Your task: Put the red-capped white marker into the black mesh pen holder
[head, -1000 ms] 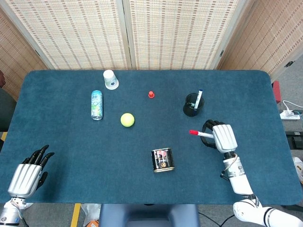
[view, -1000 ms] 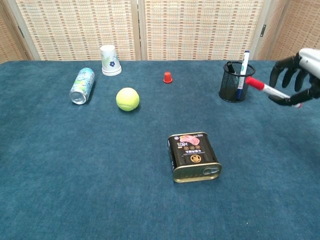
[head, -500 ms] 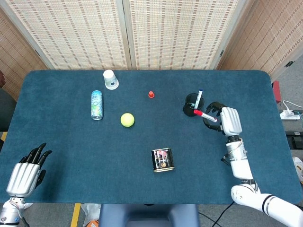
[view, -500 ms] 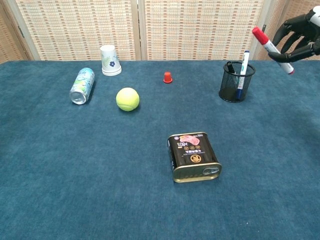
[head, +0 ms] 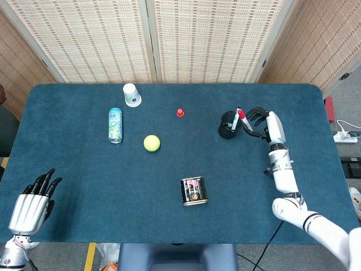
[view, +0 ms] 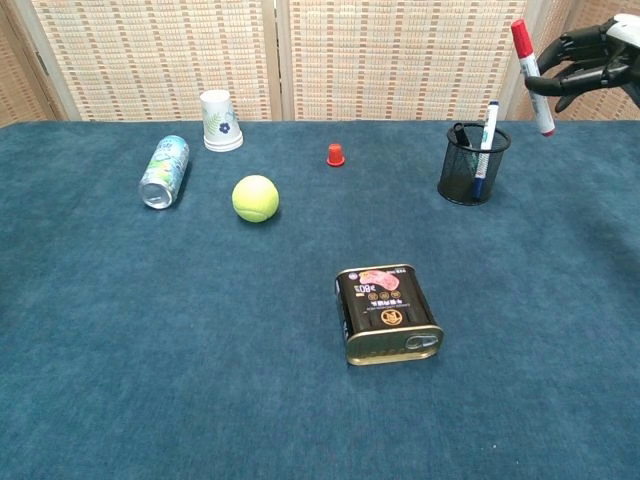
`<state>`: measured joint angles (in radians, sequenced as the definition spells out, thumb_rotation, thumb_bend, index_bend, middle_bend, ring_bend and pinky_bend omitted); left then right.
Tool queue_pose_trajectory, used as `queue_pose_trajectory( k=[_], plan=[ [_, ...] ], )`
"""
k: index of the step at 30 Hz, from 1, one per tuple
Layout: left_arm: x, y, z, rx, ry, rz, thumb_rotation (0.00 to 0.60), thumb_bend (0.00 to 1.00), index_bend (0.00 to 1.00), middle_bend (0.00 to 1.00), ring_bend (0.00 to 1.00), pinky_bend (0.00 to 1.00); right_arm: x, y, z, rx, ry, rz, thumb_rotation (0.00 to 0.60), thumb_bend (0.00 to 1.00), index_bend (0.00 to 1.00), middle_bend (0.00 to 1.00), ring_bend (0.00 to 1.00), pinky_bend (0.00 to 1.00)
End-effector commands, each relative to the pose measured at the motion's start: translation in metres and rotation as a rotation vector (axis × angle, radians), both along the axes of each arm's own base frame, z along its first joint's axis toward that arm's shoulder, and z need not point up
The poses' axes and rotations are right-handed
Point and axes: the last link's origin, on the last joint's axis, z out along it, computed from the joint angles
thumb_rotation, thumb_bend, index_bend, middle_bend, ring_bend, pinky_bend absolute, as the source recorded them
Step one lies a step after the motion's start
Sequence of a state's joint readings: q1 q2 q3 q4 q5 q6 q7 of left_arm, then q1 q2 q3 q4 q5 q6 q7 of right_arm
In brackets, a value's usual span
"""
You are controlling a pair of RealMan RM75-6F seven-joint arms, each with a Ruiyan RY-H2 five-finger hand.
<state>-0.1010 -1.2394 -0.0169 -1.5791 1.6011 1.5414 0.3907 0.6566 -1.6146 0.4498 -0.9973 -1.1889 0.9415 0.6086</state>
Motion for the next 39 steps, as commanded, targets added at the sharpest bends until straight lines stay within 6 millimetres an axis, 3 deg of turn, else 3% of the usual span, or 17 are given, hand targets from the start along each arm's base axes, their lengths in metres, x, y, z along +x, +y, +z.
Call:
queue_pose_trajectory(
  k=[1,7,18,39],
  plan=[
    [-0.001,0.001,0.000,0.007,0.005,0.000,0.600,0.35,0.23,0.06,0.14,0.43,0.011,-0.016,-0.010,0.019,-0.039,0.018,0.600,0.25,0.64,0.42,0.44,0.53],
    [-0.001,0.002,-0.001,0.018,0.017,0.004,0.600,0.35,0.23,0.06,0.14,0.43,0.018,-0.032,-0.020,0.052,-0.073,0.035,0.600,0.25,0.64,0.42,0.44,0.53],
    [-0.003,0.005,-0.002,0.023,0.014,0.018,0.600,0.35,0.23,0.06,0.14,0.43,0.017,-0.043,-0.042,0.111,-0.068,0.051,0.600,0.25,0.64,0.42,0.44,0.53],
    [-0.008,0.010,-0.006,0.027,0.039,0.054,0.600,0.35,0.23,0.06,0.14,0.43,0.001,-0.054,-0.042,0.132,0.019,0.033,0.600,0.25,0.63,0.42,0.44,0.53]
  ],
)
